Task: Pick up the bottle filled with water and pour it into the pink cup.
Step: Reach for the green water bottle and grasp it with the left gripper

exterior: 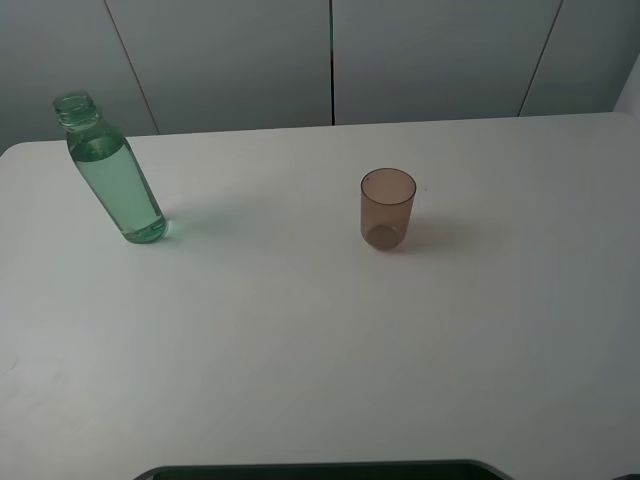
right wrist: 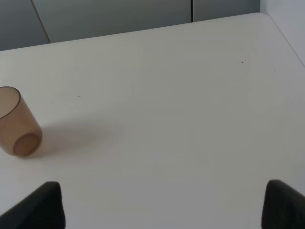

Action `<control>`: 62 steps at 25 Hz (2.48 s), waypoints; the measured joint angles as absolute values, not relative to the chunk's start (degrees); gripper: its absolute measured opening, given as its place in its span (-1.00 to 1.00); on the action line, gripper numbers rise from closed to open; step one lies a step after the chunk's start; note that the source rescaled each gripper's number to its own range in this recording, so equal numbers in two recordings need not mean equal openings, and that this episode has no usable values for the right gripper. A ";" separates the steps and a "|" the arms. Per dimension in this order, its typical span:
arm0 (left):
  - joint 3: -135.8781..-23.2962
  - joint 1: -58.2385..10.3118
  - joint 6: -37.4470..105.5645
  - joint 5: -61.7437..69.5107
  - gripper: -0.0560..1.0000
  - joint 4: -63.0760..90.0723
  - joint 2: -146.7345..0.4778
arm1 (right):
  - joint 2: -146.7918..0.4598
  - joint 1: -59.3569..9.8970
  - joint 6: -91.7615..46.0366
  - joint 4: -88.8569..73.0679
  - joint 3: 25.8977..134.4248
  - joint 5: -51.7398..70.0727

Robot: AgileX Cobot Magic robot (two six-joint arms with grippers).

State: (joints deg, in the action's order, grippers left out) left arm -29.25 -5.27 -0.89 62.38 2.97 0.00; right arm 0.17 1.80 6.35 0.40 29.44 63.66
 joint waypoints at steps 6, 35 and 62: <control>-29.25 -5.27 -0.89 62.38 0.92 2.97 0.00 | 0.17 1.80 6.35 0.40 29.44 63.66; -36.95 -5.27 0.00 23.31 0.92 0.00 -16.83 | 0.17 1.80 6.35 0.40 29.44 63.66; -7.14 -5.27 -4.64 -52.44 0.92 -9.95 -64.37 | 0.17 1.80 6.35 0.40 29.44 63.66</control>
State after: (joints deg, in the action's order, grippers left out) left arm -7.14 -5.27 -4.64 -52.44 -9.95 -64.37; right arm 0.17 1.80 6.35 0.40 29.44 63.66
